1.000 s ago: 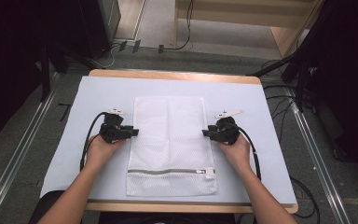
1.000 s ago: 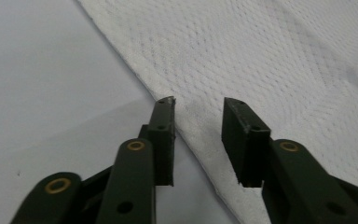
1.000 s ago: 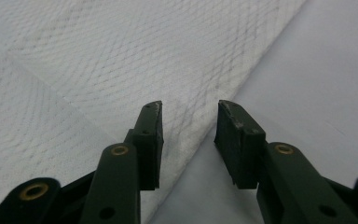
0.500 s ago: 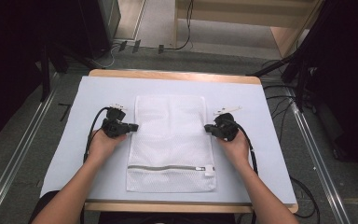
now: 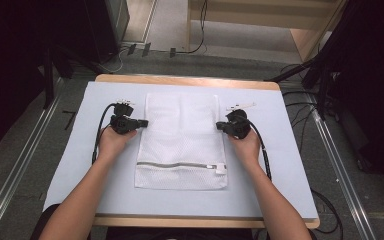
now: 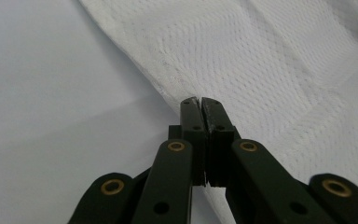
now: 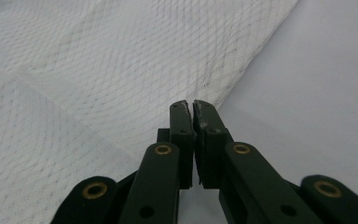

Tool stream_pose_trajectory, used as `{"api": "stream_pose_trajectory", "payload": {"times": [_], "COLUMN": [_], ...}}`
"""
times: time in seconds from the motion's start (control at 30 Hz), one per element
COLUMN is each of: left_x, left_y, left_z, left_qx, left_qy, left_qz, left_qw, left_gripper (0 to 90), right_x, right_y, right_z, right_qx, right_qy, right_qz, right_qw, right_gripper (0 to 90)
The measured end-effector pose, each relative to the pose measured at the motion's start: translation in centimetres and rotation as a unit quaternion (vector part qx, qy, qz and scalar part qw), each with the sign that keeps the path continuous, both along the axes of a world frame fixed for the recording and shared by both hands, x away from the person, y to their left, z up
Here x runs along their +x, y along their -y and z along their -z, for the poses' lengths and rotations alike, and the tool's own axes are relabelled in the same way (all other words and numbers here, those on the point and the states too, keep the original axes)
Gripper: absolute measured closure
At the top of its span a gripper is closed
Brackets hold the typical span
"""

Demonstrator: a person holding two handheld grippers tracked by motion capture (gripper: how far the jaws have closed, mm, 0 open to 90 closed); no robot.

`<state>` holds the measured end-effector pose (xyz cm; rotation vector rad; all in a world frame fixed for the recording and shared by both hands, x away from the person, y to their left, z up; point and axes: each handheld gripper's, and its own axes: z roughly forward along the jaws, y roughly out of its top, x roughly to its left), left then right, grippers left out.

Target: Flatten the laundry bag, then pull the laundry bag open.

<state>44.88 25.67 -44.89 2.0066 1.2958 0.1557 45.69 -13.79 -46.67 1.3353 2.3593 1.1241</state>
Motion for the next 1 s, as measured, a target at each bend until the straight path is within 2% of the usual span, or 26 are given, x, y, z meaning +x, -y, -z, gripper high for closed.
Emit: {"api": "stream_pose_trajectory", "payload": {"times": [0.1,0.13,0.2,0.23,0.27,0.3,0.33,0.4,0.5,0.7,0.73,0.87,0.93,0.97,1.0], "left_x": [0.3,0.3,0.3,0.3,0.3,0.3,0.2,0.0,-0.3,-0.8,-1.0,-1.4,-1.7,-1.9,-1.9], "left_y": [0.0,0.0,-0.1,-0.1,-0.1,-0.2,-0.2,-0.2,0.0,0.5,0.6,0.7,0.8,0.8,0.8], "left_z": [0.0,0.0,0.0,0.0,-0.1,-0.2,-0.3,-0.6,-0.9,-1.4,-1.7,-2.2,-2.5,-2.8,-2.8], "left_qx": [-0.006,-0.007,-0.006,-0.006,-0.013,-0.012,-0.012,-0.006,-0.005,0.001,0.000,-0.004,-0.013,-0.022,-0.022], "left_qy": [-0.002,-0.003,-0.001,-0.001,-0.002,-0.001,0.000,0.000,-0.002,-0.007,-0.005,-0.004,-0.004,-0.006,-0.006], "left_qz": [0.000,0.001,0.002,0.002,-0.001,0.000,-0.001,0.005,0.010,0.028,0.032,0.039,0.042,0.055,0.055], "left_qw": [1.0000,1.0000,1.0000,1.0000,0.9999,0.9999,0.9999,1.0000,0.9999,0.9996,0.9995,0.9992,0.9990,0.9982,0.9982], "left_gripper": [89.5,89.1,86.5,83.1,79.5,75.9,75.9,65.8,59.1,51.3,48.9,46.6,46.2,46.8,46.8], "right_x": [0.5,0.4,0.3,0.3,0.2,0.1,0.1,-0.4,-0.6,-1.0,-1.3,-1.8,-2.1,-2.3,-2.4], "right_y": [0.1,0.1,0.3,0.3,0.6,0.7,0.7,1.1,1.5,1.8,2.0,2.1,2.3,2.3,2.3], "right_z": [0.0,-0.1,-0.1,-0.1,0.0,0.0,0.0,-0.2,-0.7,-1.3,-1.6,-2.0,-2.3,-2.6,-2.7], "right_qx": [0.012,0.008,0.008,0.008,0.014,0.013,0.013,0.014,0.024,0.029,0.036,0.035,0.041,0.043,0.043], "right_qy": [-0.007,-0.007,-0.011,-0.011,-0.022,-0.023,-0.023,-0.012,-0.009,-0.004,-0.002,-0.001,0.005,0.007,0.009], "right_qz": [0.001,0.000,-0.005,-0.005,-0.012,-0.014,-0.014,-0.013,-0.015,-0.015,-0.016,-0.019,-0.020,-0.020,-0.018], "right_qw": [0.9999,0.9999,0.9999,0.9999,0.9996,0.9996,0.9996,0.9997,0.9996,0.9995,0.9992,0.9992,0.9989,0.9989,0.9989], "right_gripper": [86.8,85.5,77.2,77.2,67.5,65.2,65.2,60.8,59.4,59.4,59.3,59.3,59.4,59.4,59.4]}}
